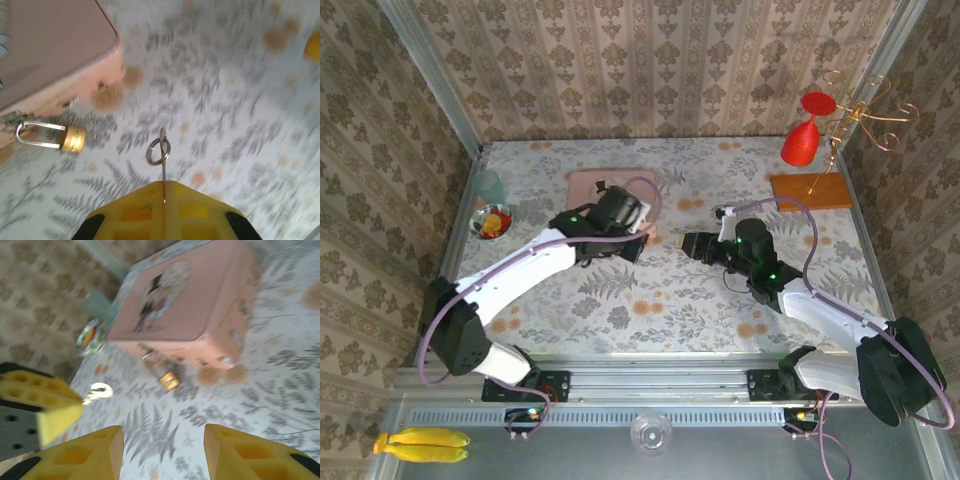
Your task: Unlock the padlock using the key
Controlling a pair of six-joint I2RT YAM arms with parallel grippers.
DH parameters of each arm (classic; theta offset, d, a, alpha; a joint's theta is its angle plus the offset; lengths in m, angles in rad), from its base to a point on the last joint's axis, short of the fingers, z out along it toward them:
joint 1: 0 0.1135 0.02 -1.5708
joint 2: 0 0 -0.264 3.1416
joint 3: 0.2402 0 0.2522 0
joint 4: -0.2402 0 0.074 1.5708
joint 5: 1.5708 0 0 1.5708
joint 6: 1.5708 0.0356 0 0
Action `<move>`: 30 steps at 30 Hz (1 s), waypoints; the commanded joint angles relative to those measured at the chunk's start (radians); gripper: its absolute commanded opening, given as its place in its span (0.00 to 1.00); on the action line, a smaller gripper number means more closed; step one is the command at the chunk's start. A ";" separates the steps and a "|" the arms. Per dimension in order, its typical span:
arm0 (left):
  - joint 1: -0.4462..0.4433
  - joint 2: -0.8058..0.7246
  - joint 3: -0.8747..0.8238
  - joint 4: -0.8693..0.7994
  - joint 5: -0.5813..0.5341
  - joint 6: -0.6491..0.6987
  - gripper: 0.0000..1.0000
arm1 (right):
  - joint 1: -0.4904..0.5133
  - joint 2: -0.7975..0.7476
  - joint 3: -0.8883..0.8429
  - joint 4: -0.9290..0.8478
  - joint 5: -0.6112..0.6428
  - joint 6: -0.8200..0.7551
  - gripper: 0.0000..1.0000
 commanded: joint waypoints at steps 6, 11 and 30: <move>-0.087 0.068 0.092 -0.520 -0.201 0.341 0.00 | 0.000 -0.025 -0.021 -0.013 -0.175 -0.134 0.48; -0.086 0.123 0.110 -0.607 -0.231 0.359 0.00 | 0.003 -0.053 -0.080 0.054 -0.158 -0.136 0.48; -0.091 0.348 0.191 -0.704 -0.173 0.288 0.00 | 0.003 -0.272 -0.155 -0.051 0.055 -0.150 0.48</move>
